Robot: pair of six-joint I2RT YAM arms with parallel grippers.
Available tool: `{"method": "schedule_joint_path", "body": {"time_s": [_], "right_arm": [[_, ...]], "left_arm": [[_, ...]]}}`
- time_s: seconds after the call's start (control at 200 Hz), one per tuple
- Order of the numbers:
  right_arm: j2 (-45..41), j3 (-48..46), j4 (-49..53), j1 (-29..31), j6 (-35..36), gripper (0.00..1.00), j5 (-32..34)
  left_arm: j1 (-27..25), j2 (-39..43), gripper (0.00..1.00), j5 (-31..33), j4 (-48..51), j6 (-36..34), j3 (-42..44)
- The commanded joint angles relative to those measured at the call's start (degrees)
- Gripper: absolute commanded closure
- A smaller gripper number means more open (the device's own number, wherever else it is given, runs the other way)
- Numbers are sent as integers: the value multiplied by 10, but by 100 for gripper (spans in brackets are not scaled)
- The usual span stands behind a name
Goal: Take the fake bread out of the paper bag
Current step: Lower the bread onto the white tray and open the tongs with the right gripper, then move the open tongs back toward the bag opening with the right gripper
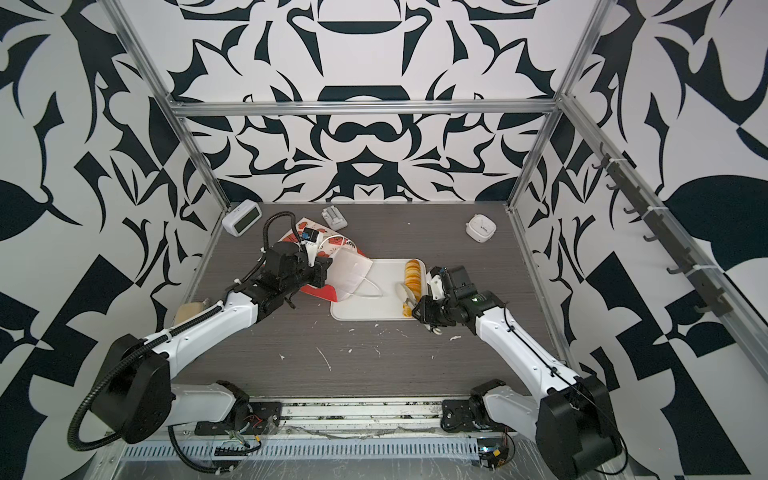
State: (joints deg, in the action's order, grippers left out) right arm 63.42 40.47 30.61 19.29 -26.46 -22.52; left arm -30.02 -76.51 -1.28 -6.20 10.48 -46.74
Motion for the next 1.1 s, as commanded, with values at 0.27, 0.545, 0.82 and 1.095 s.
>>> {"method": "schedule_joint_path", "body": {"time_s": [0.27,0.545,0.82,1.095], "right_arm": [[-40,18,22,0,31,64,32],[-63,48,-26,55,28,66,-43],[16,108,-73,192,45,65,42],[143,114,-221,225,35,65,44]], "left_arm": [[0,7,95,0,10,5,-5],[0,13,95,-9,24,-12,-13],[0,11,96,-30,110,-83,-58],[0,-15,96,38,233,-169,-153]]}}
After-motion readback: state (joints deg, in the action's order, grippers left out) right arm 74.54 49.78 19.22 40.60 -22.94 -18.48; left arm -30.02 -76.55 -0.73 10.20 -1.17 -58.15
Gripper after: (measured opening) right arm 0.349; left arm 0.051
